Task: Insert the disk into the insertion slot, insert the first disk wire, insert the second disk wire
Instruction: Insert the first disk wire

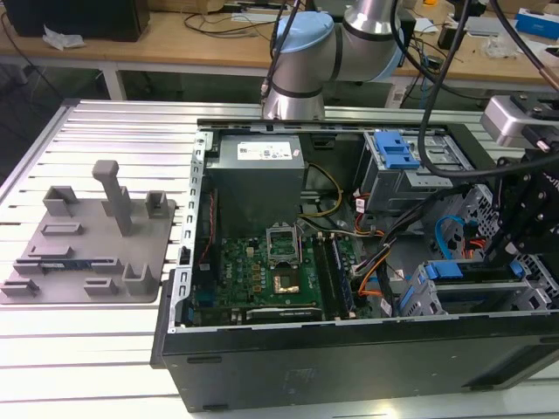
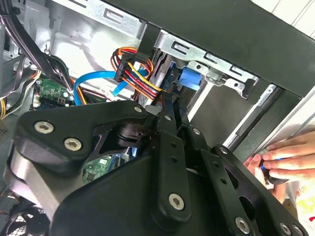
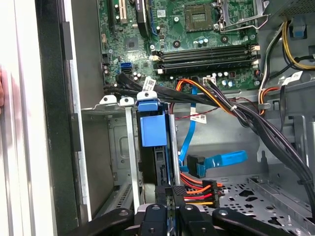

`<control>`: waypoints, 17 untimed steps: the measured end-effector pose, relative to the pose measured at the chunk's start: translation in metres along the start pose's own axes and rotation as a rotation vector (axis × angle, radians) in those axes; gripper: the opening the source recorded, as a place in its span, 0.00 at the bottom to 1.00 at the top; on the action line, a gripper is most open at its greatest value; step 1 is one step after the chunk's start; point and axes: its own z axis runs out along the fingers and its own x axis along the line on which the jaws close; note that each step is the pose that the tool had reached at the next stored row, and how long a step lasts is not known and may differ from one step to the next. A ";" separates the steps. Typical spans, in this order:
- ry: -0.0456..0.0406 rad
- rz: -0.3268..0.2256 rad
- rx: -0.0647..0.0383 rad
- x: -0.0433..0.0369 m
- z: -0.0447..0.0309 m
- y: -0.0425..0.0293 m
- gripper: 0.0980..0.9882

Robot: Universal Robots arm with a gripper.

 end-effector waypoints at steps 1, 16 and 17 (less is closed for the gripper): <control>0.0000 0.000 0.000 0.0000 0.0003 0.0000 0.07; -0.0001 0.000 0.000 0.0008 0.0025 -0.0001 0.07; -0.0001 0.000 0.000 0.0016 0.0027 -0.0001 0.07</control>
